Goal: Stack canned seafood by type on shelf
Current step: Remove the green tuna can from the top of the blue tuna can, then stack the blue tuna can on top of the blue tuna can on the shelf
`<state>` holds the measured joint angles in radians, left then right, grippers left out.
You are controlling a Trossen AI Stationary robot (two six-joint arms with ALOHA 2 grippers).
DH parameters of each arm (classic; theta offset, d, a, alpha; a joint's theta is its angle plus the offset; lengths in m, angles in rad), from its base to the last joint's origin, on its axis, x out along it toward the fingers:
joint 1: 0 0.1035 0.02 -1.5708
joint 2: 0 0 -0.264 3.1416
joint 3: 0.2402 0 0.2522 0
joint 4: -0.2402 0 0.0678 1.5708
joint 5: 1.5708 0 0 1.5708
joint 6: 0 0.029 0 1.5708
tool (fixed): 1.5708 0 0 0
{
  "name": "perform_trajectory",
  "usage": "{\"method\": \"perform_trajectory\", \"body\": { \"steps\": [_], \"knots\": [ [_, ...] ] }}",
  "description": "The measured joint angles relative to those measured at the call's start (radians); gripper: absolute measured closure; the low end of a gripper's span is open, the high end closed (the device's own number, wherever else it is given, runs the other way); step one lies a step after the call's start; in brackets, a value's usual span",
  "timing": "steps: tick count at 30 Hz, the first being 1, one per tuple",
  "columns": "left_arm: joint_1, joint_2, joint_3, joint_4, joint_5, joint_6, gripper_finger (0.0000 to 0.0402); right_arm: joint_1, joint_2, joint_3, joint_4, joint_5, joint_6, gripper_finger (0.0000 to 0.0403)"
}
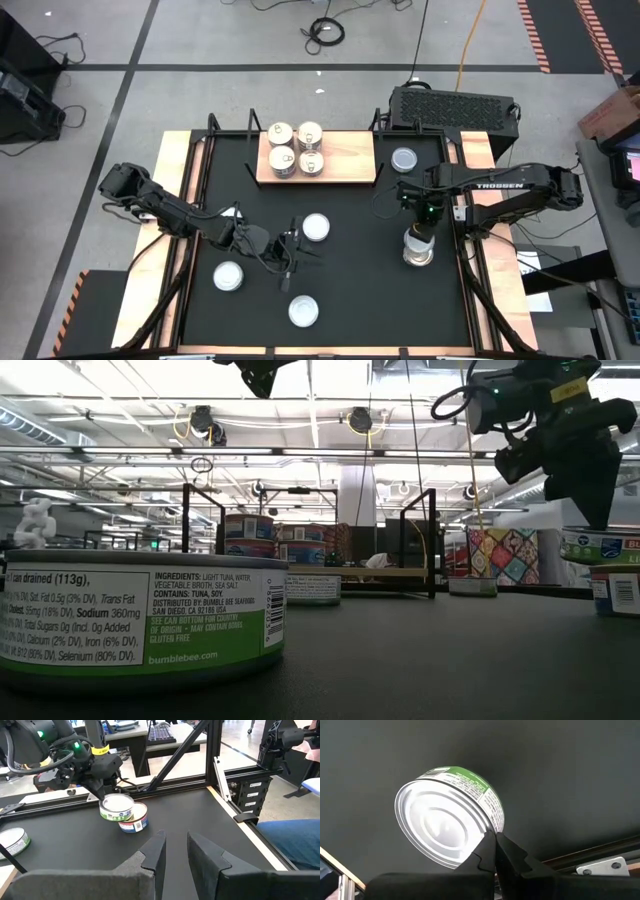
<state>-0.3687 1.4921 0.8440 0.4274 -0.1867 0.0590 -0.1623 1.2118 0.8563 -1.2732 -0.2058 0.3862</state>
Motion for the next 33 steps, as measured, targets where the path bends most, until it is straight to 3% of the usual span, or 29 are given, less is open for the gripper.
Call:
{"method": "perform_trajectory", "body": {
  "steps": [13,16,28,33],
  "knots": [
    [0.0,0.0,0.0,0.0,0.0,0.0,0.032,-0.05,0.002,0.0,-0.034,0.09,0.106,0.0403],
    [0.0,0.0,0.0,0.0,0.0,0.0,0.032,-0.082,0.023,0.0,-0.03,0.16,0.149,0.0403],
    [0.0,0.0,0.0,-0.004,0.0,0.0,0.032,-0.169,0.259,0.001,0.041,0.175,0.07,0.0403],
    [0.0,0.0,0.0,-0.008,0.0,0.0,0.032,-0.165,0.283,0.001,0.032,0.179,0.049,0.0403]
  ]
}}
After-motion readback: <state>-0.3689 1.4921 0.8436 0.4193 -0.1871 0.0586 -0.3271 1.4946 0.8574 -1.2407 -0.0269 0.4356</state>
